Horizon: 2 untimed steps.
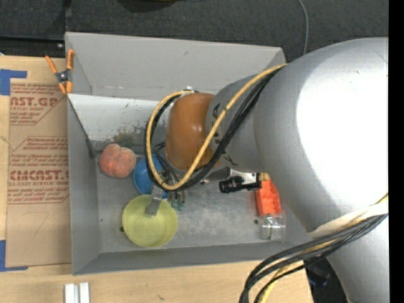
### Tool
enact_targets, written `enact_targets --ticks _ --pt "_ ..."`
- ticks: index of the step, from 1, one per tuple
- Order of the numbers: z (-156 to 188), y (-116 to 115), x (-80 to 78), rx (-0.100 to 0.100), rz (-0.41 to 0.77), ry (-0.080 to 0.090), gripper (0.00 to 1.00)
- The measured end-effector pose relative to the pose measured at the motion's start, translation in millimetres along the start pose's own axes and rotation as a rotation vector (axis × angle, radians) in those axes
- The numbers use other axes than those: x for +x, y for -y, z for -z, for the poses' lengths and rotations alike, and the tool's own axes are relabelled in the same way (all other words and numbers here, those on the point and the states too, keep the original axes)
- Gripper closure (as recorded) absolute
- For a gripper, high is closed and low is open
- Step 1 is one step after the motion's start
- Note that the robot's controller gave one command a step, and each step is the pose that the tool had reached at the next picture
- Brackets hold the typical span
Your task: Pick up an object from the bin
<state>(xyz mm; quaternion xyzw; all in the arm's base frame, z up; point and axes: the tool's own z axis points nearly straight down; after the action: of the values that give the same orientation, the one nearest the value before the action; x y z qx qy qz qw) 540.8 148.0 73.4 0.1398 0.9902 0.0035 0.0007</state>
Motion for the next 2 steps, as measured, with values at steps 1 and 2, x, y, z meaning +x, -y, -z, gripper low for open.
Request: enact_targets --ticks 1,2 --pt "3.0 0.6 0.7 0.002 0.000 -0.002 1.00" --pt "22.2 1.7 2.3 0.005 0.000 -0.008 1.00"
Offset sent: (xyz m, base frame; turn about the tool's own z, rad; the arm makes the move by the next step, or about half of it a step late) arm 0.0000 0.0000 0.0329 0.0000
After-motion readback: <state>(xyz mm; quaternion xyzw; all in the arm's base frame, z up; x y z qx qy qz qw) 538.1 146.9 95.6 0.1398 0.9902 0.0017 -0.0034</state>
